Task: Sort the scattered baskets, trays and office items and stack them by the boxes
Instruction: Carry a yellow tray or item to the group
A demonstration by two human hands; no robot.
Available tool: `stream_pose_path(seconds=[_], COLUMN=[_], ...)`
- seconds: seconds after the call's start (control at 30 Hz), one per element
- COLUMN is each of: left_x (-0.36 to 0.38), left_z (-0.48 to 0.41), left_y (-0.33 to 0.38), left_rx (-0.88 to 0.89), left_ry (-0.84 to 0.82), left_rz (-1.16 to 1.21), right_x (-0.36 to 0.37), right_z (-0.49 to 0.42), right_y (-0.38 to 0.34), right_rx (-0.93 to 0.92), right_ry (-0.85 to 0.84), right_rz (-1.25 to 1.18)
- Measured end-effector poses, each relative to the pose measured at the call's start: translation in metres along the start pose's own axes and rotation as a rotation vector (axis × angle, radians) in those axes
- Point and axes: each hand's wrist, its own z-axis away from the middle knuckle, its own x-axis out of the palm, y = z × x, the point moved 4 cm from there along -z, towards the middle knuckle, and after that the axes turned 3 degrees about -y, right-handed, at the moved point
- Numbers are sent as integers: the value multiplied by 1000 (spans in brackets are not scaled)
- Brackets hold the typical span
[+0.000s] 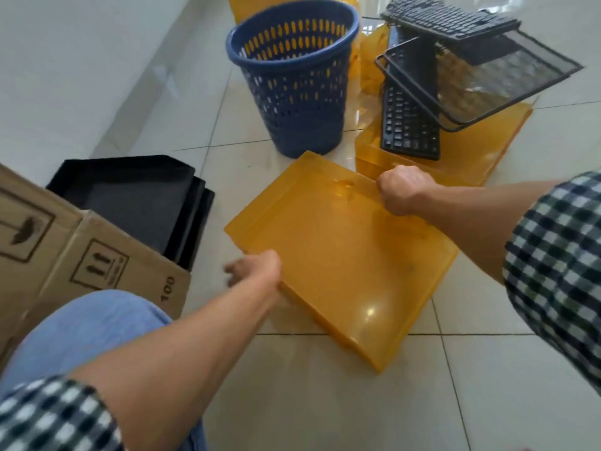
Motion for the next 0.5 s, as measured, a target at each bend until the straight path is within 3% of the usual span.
stream_pose_path(seconds=[0.07, 0.1, 0.27, 0.33, 0.4, 0.5], left_x=[14, 17, -9, -12, -3, 1], left_z=[13, 14, -28, -39, -42, -40], left_y=[-19, -19, 3, -3, -16, -22], left_rx=[-88, -75, 161, 114, -58, -111], left_ry=[-250, -295, -102, -191, -387, -634], left_rz=[103, 112, 68, 139, 200, 322], right_x=[-1, 0, 5, 12, 26, 39], right_z=[-5, -7, -26, -28, -24, -18], right_y=[-7, -11, -28, -34, -37, -35], right_rx=[19, 31, 51, 54, 116, 261], right_ry=[49, 62, 46, -61, -287, -562], right_rz=[-1, -14, -311, -472, -652, -991])
